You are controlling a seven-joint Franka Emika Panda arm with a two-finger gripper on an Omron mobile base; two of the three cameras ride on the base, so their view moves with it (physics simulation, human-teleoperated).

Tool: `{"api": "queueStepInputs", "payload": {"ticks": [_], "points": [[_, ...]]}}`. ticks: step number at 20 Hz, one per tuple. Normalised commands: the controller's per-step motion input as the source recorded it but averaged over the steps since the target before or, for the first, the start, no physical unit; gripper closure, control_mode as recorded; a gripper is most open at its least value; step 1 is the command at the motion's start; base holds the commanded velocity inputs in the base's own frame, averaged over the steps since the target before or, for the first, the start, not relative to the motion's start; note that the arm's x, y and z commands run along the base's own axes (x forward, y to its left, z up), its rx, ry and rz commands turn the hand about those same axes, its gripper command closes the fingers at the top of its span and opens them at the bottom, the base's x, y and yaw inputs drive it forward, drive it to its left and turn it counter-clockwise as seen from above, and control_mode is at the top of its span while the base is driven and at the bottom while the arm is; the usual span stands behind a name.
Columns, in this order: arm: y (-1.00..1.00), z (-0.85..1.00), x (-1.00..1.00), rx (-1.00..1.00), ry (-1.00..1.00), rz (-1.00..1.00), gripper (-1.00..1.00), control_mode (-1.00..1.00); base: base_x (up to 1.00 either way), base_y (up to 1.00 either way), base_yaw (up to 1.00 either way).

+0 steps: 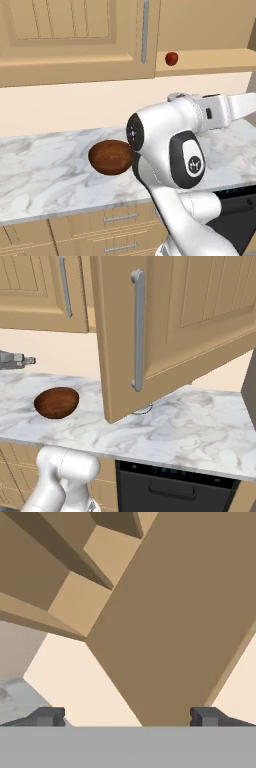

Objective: Open the cabinet. Pick the orange and apple from the cabinet and place them into the bowl. Then close the cabinet.

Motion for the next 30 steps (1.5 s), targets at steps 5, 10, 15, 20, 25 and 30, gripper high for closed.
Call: {"api": "queueStepInputs", "payload": {"ticks": [5,10,15,20,25,30], "points": [[0.31,0.2,0.7,0.18,0.01,0.18,-1.0,-1.0,0.0,0.0,0.0],[0.31,0.02,0.75,0.19,0.01,0.14,-1.0,-1.0,0.0,0.0,0.0],[0.11,0.0,0.66,0.21,0.0,0.1,-1.0,-1.0,0.0,0.0,0.0],[0.0,0.01,0.66,0.19,0.08,0.0,-1.0,-1.0,0.0,0.0,0.0],[0.02,0.07,0.48,0.15,0.06,0.0,-1.0,-1.0,0.0,0.0,0.0],[0.23,0.1,0.33,0.13,0.0,0.01,-1.0,-1.0,0.0,0.0,0.0]]}}
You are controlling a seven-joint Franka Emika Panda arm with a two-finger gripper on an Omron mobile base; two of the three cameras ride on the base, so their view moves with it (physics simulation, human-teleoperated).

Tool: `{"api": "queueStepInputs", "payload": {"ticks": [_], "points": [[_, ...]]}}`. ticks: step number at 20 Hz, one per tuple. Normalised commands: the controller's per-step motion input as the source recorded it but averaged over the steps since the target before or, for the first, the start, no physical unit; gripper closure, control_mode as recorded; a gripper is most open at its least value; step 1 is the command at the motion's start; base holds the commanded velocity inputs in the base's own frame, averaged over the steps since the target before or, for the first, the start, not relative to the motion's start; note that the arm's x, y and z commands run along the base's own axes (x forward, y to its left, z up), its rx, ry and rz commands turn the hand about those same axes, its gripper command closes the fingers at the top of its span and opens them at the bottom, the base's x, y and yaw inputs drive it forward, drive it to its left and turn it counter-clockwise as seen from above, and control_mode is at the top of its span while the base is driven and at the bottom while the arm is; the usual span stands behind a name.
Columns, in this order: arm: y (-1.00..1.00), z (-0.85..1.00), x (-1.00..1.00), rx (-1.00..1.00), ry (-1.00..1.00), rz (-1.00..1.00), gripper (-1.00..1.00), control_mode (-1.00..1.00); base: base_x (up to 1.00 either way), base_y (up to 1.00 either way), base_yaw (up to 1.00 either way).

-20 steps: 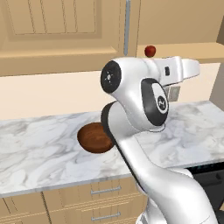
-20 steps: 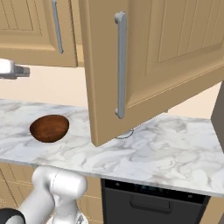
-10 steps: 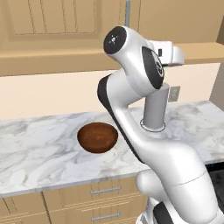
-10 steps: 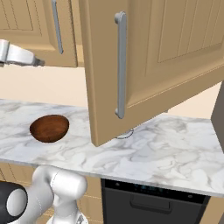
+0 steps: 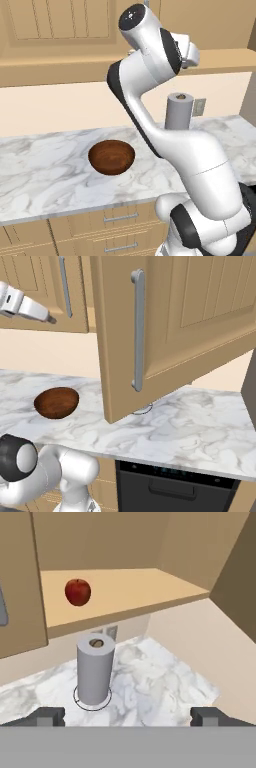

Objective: Open the cabinet. Pick the orange and apple from the cabinet and place them into the bowl. Then close the cabinet.

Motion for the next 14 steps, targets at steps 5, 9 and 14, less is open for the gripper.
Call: {"api": "queueStepInputs", "payload": {"ticks": [5,9,14], "points": [[0.24,0.04,0.26,0.09,-0.06,0.06,-1.0,-1.0,0.0,0.0,0.0],[0.04,0.0,0.19,0.04,-0.21,0.14,-1.0,-1.0,0.0,0.0,0.0],[0.0,0.0,0.06,0.06,-0.18,0.13,-1.0,-1.0,0.0,0.0,0.0]]}}
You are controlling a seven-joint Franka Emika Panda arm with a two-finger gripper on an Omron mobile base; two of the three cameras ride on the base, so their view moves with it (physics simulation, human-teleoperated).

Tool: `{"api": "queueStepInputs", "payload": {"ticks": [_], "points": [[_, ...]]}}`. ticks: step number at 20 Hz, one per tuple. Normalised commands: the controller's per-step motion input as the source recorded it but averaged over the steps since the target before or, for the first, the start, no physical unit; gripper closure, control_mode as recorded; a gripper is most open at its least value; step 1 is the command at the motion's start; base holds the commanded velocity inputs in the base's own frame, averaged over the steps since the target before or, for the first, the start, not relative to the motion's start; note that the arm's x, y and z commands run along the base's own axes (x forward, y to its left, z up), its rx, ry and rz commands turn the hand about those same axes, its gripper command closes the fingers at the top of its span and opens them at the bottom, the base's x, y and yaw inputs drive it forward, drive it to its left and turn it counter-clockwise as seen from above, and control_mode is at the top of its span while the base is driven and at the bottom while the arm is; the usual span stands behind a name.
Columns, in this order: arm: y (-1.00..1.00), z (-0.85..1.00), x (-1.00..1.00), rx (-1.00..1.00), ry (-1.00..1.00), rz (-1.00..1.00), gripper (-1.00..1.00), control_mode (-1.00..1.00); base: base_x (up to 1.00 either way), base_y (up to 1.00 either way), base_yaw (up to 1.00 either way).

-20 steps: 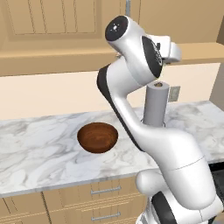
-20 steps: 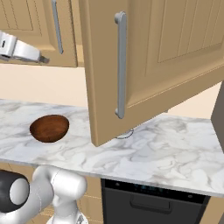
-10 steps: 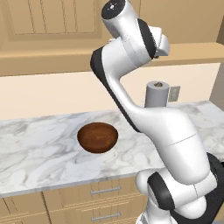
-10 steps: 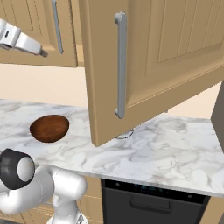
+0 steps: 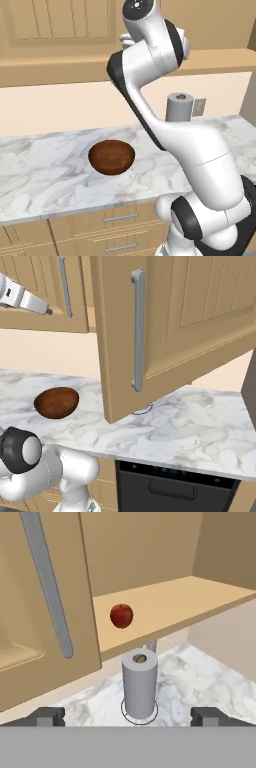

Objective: Open the cabinet. Pick the orange and apple from the cabinet and place them into the bowl. Then close the cabinet.

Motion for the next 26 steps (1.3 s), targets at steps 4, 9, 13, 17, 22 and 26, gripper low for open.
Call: {"api": "queueStepInputs", "payload": {"ticks": [4,9,13,17,22,26], "points": [[0.0,0.0,0.01,0.05,-0.08,0.17,-1.0,-1.0,0.0,0.0,0.0],[0.0,0.0,0.03,0.0,0.0,0.17,-1.0,-1.0,0.0,0.0,0.0],[0.0,0.0,0.04,-0.02,-0.01,0.13,-1.0,-1.0,0.0,0.0,0.0],[0.0,0.0,0.07,-0.04,-0.02,0.16,-1.0,-1.0,0.0,0.0,0.0],[0.0,0.0,0.02,-0.04,-0.03,0.14,-1.0,-1.0,0.0,0.0,0.0],[0.0,0.0,0.0,-0.05,-0.09,0.03,-1.0,-1.0,0.0,0.0,0.0]]}}
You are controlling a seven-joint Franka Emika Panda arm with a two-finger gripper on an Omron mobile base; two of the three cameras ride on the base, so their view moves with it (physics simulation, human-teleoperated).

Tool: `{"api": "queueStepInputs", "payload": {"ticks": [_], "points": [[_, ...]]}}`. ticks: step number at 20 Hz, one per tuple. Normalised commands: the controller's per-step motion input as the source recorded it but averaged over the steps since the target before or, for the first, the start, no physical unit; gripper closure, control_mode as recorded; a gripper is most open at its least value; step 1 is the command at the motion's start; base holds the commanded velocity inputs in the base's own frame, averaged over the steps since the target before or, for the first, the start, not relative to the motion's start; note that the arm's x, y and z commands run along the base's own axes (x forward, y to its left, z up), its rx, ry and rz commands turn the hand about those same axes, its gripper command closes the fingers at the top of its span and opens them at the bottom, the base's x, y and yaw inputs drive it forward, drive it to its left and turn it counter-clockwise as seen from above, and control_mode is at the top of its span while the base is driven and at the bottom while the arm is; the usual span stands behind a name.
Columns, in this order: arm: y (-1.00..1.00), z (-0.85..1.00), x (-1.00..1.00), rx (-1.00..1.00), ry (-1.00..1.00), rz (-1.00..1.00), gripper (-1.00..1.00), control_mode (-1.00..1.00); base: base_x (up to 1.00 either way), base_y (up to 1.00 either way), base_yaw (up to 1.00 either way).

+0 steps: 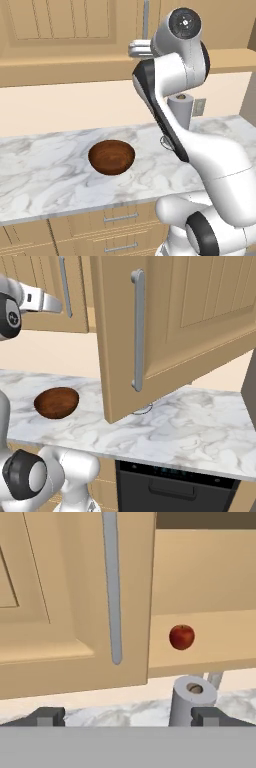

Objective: Open the cabinet. Pick the orange and apple from the cabinet and place them into the bowl. Then close the cabinet.

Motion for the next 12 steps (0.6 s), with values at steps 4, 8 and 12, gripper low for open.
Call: {"api": "queueStepInputs", "payload": {"ticks": [4,8,12], "points": [[0.0,0.0,0.0,-0.05,-0.2,0.0,-1.0,-1.0,0.0,0.0,0.0],[-0.04,0.0,0.03,-0.01,-0.04,0.01,-1.0,-1.0,0.0,0.0,0.0],[-0.14,0.0,0.09,0.0,0.0,0.0,-1.0,-1.0,0.0,0.0,0.0]]}}
